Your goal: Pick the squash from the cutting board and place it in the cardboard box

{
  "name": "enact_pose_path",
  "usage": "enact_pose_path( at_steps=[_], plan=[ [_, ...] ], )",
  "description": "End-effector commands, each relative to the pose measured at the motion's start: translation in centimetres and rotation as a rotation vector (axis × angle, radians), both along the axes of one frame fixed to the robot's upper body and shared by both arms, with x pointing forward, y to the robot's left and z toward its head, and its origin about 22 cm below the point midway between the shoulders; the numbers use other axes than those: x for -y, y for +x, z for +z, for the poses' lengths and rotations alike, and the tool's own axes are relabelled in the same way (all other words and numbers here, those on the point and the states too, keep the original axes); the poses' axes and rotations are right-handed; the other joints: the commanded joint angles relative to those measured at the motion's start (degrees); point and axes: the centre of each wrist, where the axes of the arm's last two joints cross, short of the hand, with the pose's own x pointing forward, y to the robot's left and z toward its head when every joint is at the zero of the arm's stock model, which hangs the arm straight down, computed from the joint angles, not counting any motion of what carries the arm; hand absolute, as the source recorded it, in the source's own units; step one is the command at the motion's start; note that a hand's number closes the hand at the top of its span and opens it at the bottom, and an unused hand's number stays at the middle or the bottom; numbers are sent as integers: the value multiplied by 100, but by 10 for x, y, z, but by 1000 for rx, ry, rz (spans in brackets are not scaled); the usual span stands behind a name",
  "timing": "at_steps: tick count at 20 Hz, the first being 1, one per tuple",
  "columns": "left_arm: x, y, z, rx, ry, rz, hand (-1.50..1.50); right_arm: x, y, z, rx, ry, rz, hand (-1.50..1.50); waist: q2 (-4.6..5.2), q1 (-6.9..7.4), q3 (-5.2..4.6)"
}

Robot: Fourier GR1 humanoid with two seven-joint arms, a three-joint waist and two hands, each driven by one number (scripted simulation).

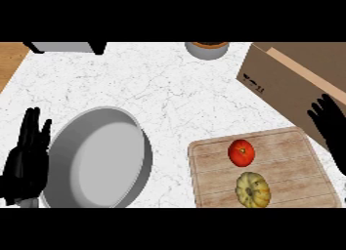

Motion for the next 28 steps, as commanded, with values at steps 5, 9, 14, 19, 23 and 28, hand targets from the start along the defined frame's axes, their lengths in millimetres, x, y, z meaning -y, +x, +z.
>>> enact_pose_path(
  at_steps=[5, 9, 14, 19, 23, 28],
  plan=[
    [-21, 7, 19, -111, 88, -116, 0, -66, 7, 77, 192, -604, 355, -150, 27, -118, -101],
    [-23, 2, 11, -218, 55, -168, 0, -78, 2, 148, 691, -875, 240, -150, -64, -388, -81],
    [-32, 11, 33, -222, 45, -175, 0, -130, -59, 131, 807, -977, 503, -150, -24, -433, -58],
    [-21, 7, 24, -230, 33, -183, 0, -138, -81, 140, 582, -1365, 555, -150, -33, -373, -93],
    [-34, 13, 34, -236, 57, -170, 0, -135, -88, 140, 395, -1706, 531, -150, -43, -397, -106],
    [-30, 15, 34, -224, 58, -217, 0, -153, -103, 126, 170, -1925, 538, -150, 6, -225, -117]
  ],
)
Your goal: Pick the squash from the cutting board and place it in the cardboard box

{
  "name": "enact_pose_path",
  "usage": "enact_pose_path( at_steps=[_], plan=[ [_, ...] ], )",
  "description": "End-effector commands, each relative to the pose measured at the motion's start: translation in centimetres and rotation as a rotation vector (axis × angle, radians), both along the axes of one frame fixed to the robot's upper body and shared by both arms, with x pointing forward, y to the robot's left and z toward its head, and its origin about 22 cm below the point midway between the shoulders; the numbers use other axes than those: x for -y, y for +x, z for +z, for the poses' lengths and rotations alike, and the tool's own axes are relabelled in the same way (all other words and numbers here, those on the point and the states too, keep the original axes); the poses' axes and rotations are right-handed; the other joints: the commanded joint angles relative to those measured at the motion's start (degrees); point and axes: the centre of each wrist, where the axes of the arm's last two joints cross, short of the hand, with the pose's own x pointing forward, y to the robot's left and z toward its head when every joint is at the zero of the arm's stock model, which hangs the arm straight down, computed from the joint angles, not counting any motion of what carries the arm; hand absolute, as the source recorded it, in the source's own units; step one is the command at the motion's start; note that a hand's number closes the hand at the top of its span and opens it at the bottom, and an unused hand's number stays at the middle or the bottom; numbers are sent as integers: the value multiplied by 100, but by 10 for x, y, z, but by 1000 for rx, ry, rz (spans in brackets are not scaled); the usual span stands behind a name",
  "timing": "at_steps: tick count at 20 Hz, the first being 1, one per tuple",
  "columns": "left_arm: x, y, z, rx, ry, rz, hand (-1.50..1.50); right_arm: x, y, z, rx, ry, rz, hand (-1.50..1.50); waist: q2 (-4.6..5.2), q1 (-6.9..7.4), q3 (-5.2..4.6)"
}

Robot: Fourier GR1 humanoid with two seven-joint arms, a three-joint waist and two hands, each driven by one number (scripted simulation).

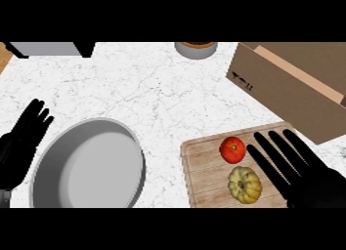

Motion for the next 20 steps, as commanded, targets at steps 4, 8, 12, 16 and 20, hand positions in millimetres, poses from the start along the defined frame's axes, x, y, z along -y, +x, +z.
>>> enact_pose_path(
  at_steps=[4, 8, 12, 16, 20],
  plan=[
    [-7, -1, 5, -18, -1, -22, 0, -34, -24, -27, -75, -282, -205, -150, 39, 155, 18],
    [5, 7, 0, 5, -14, -26, 0, -68, -20, -50, -101, -314, -282, -150, 72, 148, 20],
    [10, 14, 19, 21, -9, -41, 0, -94, -11, -57, -140, -301, -351, -150, 68, 116, 36],
    [10, 7, 3, -8, -32, -39, 0, -108, -16, -63, -148, -341, -387, -150, 55, 58, 40],
    [1, 7, 1, -4, -19, -34, 0, -107, -4, -72, -174, -385, -437, -150, 73, 57, 48]
  ],
)
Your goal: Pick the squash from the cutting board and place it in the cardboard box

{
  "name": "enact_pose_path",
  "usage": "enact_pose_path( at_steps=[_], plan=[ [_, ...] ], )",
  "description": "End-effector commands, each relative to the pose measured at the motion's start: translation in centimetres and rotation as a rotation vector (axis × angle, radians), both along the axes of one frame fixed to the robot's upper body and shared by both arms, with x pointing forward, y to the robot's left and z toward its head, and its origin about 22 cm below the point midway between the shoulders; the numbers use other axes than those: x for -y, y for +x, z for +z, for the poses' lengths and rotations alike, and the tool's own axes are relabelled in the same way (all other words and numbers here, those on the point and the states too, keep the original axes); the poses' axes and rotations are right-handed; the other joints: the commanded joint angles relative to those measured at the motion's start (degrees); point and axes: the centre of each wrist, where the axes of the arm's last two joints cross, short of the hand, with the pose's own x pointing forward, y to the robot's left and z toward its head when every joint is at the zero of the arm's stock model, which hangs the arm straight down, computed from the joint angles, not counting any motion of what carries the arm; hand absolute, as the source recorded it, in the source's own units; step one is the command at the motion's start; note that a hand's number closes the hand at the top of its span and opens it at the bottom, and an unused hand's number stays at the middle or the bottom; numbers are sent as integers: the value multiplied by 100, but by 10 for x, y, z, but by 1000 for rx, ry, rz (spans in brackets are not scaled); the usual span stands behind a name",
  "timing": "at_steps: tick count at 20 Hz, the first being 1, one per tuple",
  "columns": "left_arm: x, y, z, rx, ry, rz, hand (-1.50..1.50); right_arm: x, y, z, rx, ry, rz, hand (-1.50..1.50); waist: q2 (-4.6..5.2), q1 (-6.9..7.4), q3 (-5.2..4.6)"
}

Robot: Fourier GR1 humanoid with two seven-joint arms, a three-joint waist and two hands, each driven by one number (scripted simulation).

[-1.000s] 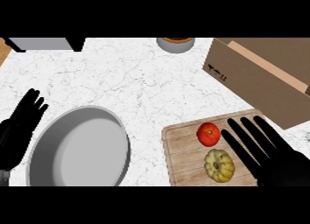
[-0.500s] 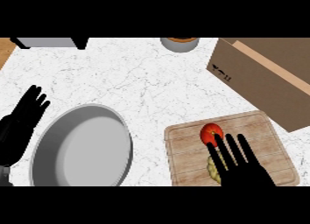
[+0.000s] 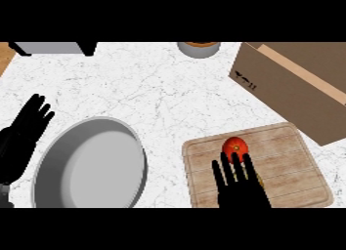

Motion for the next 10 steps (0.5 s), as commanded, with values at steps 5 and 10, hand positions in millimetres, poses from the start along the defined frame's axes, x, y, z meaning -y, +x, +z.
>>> enact_pose_path(
  at_steps=[5, 10],
  plan=[
    [5, 3, 3, 9, 19, 9, 0, -34, 3, 3, 22, -193, -162, -150, 0, -7, 15],
    [-3, -5, -3, -2, -5, 3, 0, -41, 0, -3, 1, -158, -155, -150, 15, 17, 23]
  ],
)
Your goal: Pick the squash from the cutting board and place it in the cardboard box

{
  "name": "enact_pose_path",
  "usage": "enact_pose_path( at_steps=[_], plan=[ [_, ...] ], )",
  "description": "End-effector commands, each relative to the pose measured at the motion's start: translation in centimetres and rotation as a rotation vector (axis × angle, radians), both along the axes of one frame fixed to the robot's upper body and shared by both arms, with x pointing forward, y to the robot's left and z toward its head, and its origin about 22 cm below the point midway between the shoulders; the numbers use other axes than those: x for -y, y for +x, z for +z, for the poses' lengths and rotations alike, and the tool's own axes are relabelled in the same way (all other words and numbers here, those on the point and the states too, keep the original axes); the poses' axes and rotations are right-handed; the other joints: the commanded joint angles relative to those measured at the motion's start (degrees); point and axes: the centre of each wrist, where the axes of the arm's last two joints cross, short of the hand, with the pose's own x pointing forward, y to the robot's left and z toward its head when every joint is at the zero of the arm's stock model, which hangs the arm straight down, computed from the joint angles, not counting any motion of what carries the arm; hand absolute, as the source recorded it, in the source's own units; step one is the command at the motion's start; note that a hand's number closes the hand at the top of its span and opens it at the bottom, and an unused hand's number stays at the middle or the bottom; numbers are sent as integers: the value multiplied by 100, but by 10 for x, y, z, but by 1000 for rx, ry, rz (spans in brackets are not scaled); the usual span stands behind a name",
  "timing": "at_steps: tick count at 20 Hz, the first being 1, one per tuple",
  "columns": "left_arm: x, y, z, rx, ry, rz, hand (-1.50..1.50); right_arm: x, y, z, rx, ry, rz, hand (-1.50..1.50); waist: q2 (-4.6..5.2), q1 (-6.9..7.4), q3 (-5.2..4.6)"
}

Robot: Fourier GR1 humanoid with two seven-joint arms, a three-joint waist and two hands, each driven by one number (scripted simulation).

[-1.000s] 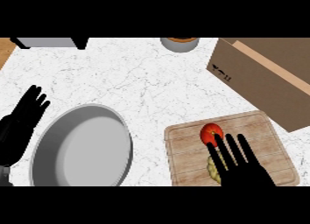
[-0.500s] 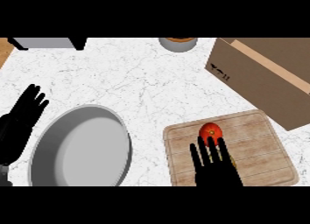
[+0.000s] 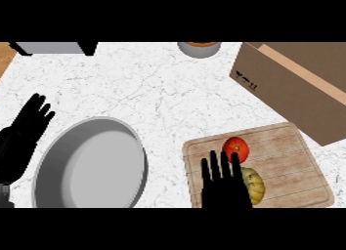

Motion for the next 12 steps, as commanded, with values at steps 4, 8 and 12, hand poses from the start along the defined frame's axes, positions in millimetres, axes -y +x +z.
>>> enact_pose_path(
  at_steps=[4, 8, 12],
  plan=[
    [1, 2, -10, 2, 8, -4, 0, -33, -4, 2, 46, -123, -75, -150, 11, 9, 7],
    [-1, -2, 0, -7, 12, -14, 0, -30, -2, -16, 42, -170, -63, -150, 8, 35, 10],
    [-4, -5, 0, 5, -3, -30, 0, -40, 1, -14, 42, -192, -111, -150, 9, 24, 9]
  ],
)
